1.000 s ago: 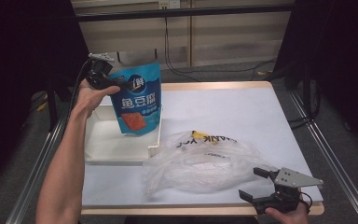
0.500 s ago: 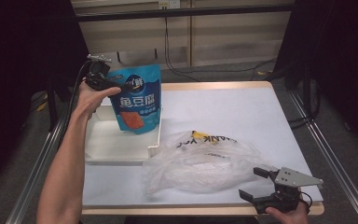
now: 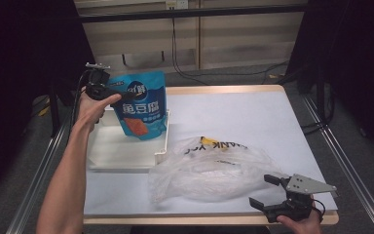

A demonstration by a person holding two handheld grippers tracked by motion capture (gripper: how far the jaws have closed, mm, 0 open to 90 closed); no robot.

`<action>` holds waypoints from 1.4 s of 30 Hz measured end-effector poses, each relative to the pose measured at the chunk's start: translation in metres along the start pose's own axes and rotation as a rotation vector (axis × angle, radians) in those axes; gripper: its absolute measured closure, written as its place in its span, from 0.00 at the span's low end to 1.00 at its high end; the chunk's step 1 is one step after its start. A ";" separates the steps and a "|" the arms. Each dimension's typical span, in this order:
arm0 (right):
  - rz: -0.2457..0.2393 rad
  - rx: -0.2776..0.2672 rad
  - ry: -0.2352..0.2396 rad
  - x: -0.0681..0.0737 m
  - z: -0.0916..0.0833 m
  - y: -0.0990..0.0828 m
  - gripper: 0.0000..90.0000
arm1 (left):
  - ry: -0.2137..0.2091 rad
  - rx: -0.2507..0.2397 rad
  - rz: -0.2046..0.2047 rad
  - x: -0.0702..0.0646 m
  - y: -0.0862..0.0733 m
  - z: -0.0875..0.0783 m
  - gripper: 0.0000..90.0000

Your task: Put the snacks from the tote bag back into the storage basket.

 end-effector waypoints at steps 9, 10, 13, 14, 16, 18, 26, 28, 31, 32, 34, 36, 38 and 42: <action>0.001 -0.006 -0.008 -0.001 -0.002 0.000 0.07 | 0.032 0.000 0.007 0.001 -0.008 -0.008 0.03; 0.001 -0.005 -0.008 -0.001 -0.002 0.000 0.07 | 0.042 -0.017 0.019 0.001 -0.010 -0.011 0.03; -0.002 -0.004 -0.007 0.000 -0.002 0.000 0.07 | 0.045 -0.032 0.038 0.000 -0.018 -0.018 0.03; -0.004 -0.004 -0.006 0.001 -0.001 0.001 0.07 | 0.035 -0.020 0.050 -0.001 -0.021 -0.020 0.03; -0.005 -0.006 -0.004 0.002 -0.001 0.002 0.07 | 0.062 -0.043 0.043 -0.002 -0.026 -0.024 0.03; -0.005 -0.003 -0.007 0.002 0.000 0.002 0.07 | 0.062 -0.049 0.040 -0.002 -0.030 -0.028 0.03; 0.008 -0.011 -0.033 -0.003 -0.002 0.002 0.08 | 0.061 -0.073 0.058 -0.010 -0.050 -0.044 0.04; 0.015 -0.019 -0.034 -0.003 -0.003 0.002 0.08 | 0.060 -0.100 0.054 -0.010 -0.055 -0.049 0.04; 0.009 -0.017 -0.035 -0.003 -0.003 0.002 0.08 | 0.086 -0.090 0.040 -0.008 -0.066 -0.051 0.04; 0.007 -0.018 -0.037 -0.003 -0.003 0.002 0.08 | 0.083 -0.089 0.033 -0.008 -0.069 -0.051 0.04; 0.006 -0.017 -0.037 -0.003 -0.003 0.002 0.08 | 0.080 -0.099 0.038 -0.010 -0.076 -0.053 0.04; 0.005 -0.017 -0.038 -0.003 -0.003 0.002 0.08 | 0.080 -0.103 0.046 -0.013 -0.083 -0.053 0.04; 0.009 -0.016 -0.037 -0.003 -0.003 0.002 0.08 | 0.086 -0.104 0.050 -0.017 -0.088 -0.053 0.04; 0.010 -0.015 -0.039 -0.003 -0.003 0.003 0.09 | 0.054 -0.126 0.062 -0.025 -0.098 -0.056 0.05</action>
Point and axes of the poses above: each handheld gripper's, and its own axes: z roughly forward along the jaws, y roughly out of its top, x roughly to its left, the point moved 4 cm from there along z, roughly forward along the jaws, and after that the axes turned 11 degrees about x, right-handed, at the moved point
